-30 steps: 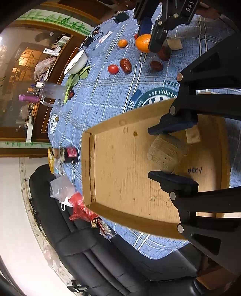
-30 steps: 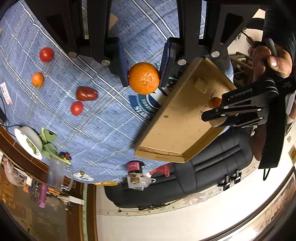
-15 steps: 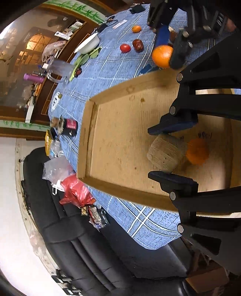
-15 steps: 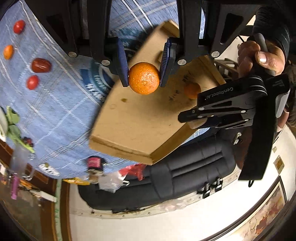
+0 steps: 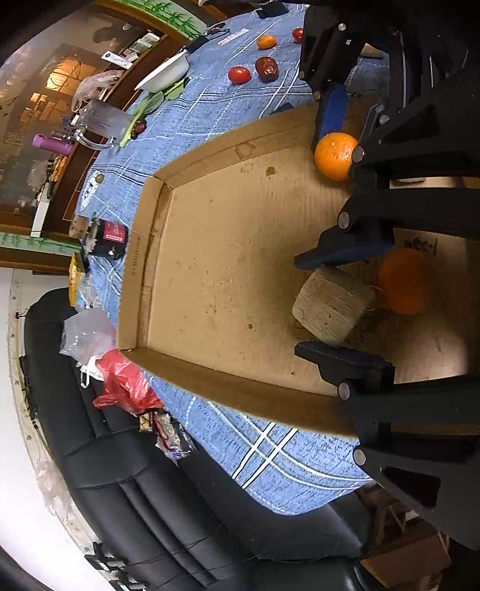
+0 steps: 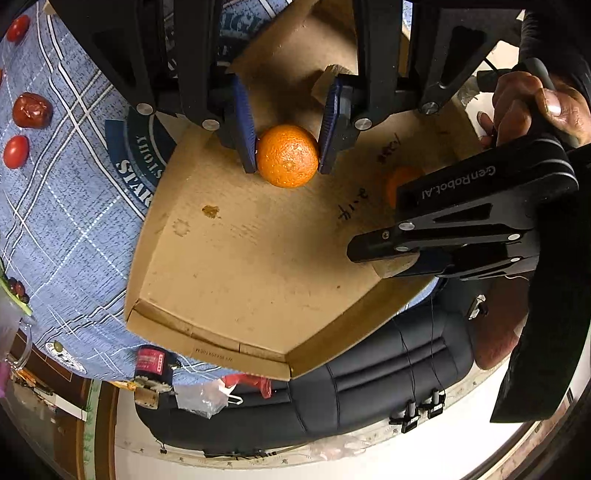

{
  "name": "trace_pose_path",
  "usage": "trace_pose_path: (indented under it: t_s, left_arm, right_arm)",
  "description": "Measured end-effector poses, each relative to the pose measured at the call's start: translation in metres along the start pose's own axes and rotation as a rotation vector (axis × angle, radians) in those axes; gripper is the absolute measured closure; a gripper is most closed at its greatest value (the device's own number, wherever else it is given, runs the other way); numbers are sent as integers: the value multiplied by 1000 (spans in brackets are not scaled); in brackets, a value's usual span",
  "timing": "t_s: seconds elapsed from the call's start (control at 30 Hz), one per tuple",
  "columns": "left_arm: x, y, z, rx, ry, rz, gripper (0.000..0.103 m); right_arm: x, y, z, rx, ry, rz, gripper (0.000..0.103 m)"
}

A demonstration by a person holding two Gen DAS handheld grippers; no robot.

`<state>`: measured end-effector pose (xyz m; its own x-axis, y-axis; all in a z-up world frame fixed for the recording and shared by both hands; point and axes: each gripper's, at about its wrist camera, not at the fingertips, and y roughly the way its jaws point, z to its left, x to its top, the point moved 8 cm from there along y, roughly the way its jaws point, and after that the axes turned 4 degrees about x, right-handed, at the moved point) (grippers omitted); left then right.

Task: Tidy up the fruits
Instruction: 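Carry the cube into the tray and open the left tool while the right releases the orange there, then withdraw both open tools from the tray back over the table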

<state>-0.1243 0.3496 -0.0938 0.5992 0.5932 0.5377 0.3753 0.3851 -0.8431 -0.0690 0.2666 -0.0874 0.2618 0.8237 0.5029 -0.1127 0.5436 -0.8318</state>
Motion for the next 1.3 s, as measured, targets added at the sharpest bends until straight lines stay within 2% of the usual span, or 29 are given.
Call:
trace_pose_path:
  t_s: [0.23, 0.33, 0.5, 0.57, 0.97, 1.3]
  left_arm:
    - [-5, 3, -4, 13, 21, 18, 63]
    - [-5, 0, -4, 12, 16, 15, 55]
    - [-1, -12, -3, 7, -1, -7, 51]
    - [-1, -16, -3, 11, -6, -17, 42]
    - [-3, -45, -25, 0, 11, -59, 43]
    - [-6, -65, -72, -54, 78, -80, 43]
  right_arm:
    - [0, 2, 4, -15, -27, 11, 65]
    - [0, -3, 6, -31, -36, 6, 63]
    - [2, -16, 7, -27, -41, -17, 58]
    - [1, -25, 7, -26, -37, -29, 58]
    - [-24, -85, -15, -66, 11, -98, 57]
    - [-61, -131, -61, -123, 115, -142, 57]
